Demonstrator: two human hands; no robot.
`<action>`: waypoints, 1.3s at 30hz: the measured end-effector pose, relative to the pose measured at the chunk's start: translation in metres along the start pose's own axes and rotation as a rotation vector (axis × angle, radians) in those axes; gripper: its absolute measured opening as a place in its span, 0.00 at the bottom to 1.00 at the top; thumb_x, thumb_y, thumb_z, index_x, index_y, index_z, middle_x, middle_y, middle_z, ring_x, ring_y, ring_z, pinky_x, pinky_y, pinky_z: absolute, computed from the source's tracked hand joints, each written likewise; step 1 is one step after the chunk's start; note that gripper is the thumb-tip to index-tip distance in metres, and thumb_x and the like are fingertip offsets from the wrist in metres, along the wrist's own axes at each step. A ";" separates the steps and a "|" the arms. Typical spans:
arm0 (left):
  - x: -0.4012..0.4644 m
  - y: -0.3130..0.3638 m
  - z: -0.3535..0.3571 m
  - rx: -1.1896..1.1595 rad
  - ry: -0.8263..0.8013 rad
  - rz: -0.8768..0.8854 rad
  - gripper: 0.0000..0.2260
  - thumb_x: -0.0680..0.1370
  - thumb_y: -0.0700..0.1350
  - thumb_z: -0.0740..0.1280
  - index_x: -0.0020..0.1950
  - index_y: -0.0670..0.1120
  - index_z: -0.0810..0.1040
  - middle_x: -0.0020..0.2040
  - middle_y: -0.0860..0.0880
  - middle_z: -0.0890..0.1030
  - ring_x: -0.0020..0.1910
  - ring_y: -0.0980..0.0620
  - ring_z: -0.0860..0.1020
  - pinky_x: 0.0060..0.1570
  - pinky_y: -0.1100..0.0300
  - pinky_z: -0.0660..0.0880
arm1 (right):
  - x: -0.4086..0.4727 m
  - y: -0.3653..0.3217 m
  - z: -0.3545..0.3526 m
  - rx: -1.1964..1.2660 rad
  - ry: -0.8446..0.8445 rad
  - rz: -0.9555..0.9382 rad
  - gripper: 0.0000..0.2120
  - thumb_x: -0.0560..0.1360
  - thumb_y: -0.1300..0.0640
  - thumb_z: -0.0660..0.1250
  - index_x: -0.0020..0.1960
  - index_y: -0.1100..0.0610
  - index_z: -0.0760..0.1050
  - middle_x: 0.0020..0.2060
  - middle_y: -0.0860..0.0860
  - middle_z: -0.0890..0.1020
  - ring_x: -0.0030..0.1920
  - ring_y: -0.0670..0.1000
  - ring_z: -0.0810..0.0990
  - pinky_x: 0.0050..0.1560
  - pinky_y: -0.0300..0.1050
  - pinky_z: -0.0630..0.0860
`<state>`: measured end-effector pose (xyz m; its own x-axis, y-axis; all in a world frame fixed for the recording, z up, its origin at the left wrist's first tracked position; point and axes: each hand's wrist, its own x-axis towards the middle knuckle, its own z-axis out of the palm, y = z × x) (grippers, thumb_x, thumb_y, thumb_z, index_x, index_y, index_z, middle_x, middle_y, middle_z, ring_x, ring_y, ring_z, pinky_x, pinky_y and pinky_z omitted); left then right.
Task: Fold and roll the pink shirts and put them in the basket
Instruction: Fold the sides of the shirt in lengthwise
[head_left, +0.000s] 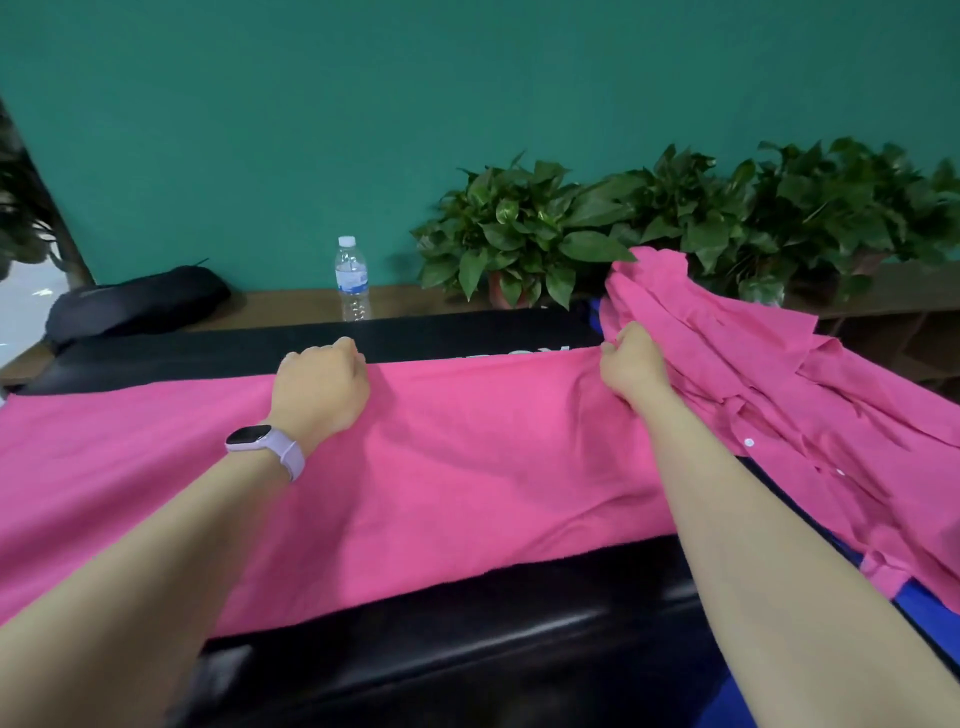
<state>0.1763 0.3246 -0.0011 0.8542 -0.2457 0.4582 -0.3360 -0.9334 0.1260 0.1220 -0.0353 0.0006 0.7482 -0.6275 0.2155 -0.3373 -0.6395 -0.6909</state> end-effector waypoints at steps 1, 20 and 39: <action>0.014 -0.003 0.005 0.010 -0.006 0.003 0.10 0.83 0.44 0.55 0.48 0.40 0.72 0.43 0.40 0.80 0.43 0.36 0.77 0.47 0.49 0.67 | 0.010 -0.004 0.006 -0.027 0.001 0.011 0.11 0.82 0.57 0.62 0.61 0.61 0.71 0.58 0.61 0.78 0.57 0.61 0.77 0.47 0.46 0.65; 0.093 -0.035 0.118 -0.135 -0.143 0.037 0.10 0.84 0.48 0.57 0.47 0.44 0.69 0.46 0.43 0.78 0.48 0.37 0.75 0.49 0.47 0.69 | 0.080 0.024 0.107 -0.325 0.108 -0.121 0.07 0.82 0.53 0.61 0.56 0.54 0.75 0.51 0.59 0.82 0.52 0.64 0.80 0.46 0.50 0.66; 0.103 -0.043 0.135 -0.137 -0.207 -0.029 0.13 0.85 0.52 0.55 0.55 0.44 0.73 0.50 0.45 0.72 0.54 0.38 0.71 0.54 0.46 0.64 | 0.088 0.021 0.110 -0.404 0.114 -0.080 0.09 0.81 0.51 0.65 0.55 0.56 0.79 0.54 0.60 0.82 0.55 0.64 0.80 0.48 0.52 0.71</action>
<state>0.3324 0.3042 -0.0778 0.9228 -0.2808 0.2639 -0.3487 -0.9000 0.2615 0.2437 -0.0550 -0.0703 0.7208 -0.5994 0.3479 -0.4947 -0.7966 -0.3475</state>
